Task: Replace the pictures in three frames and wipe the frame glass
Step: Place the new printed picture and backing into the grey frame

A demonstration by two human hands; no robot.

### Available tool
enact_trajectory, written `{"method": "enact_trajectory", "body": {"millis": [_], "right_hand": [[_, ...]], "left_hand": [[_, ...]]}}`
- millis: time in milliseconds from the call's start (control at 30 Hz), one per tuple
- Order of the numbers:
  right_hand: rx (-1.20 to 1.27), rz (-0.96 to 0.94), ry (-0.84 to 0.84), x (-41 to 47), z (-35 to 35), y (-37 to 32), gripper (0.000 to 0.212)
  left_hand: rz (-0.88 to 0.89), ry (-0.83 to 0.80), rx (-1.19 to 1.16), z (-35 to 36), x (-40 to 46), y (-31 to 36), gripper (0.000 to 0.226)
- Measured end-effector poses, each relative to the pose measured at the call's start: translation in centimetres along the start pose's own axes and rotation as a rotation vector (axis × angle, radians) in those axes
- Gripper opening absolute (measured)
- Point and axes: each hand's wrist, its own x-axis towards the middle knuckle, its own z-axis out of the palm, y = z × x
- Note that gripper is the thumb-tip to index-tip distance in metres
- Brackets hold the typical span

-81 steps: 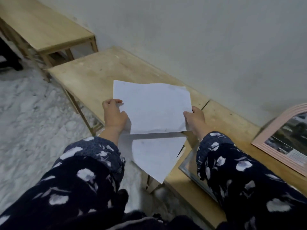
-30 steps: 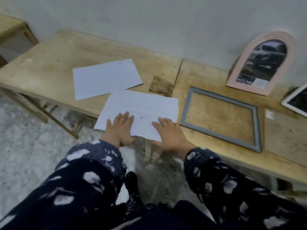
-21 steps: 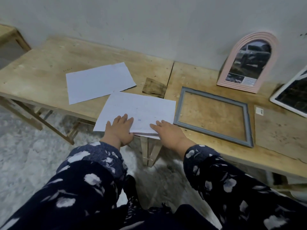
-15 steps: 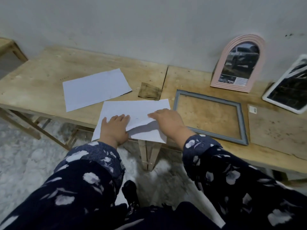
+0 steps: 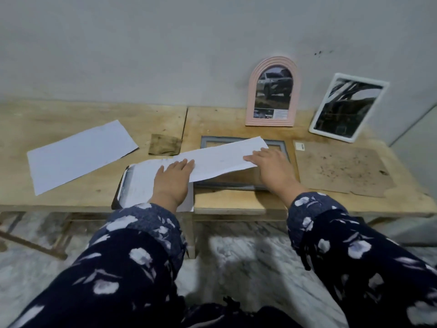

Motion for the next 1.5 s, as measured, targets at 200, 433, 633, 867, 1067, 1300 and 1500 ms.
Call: {"method": "enact_trajectory", "body": {"millis": [200, 433, 633, 867, 1067, 1300, 1500], "right_hand": [[-0.058, 0.201, -0.188, -3.1, 3.1, 4.9, 0.069], [-0.047, 0.312, -0.396, -2.1, 6.1, 5.6, 0.08], [-0.069, 0.35, -0.514, 0.2, 6.3, 4.9, 0.069], [0.192, 0.458, -0.61, 0.9, 6.2, 5.0, 0.08], [0.394, 0.514, -0.413, 0.6, 7.2, 6.3, 0.064], [0.143, 0.388, -0.385, 0.0, 9.5, 7.5, 0.055], [0.289, 0.425, -0.077, -0.4, 7.5, 10.6, 0.046]], "left_hand": [[0.105, -0.134, -0.002, 1.5, 2.3, 4.4, 0.052], [0.199, -0.224, 0.09, 3.8, 4.4, 5.0, 0.06], [0.203, -0.08, 0.148, 5.5, 5.4, 4.1, 0.085], [0.16, -0.118, 0.07, 7.0, 7.1, 4.5, 0.067], [0.143, -0.127, 0.065, 7.2, 8.1, 5.1, 0.067], [0.109, -0.101, 0.055, 7.3, 7.5, 5.4, 0.066], [0.045, -0.029, -0.058, 5.3, 8.0, 8.2, 0.072]]}}
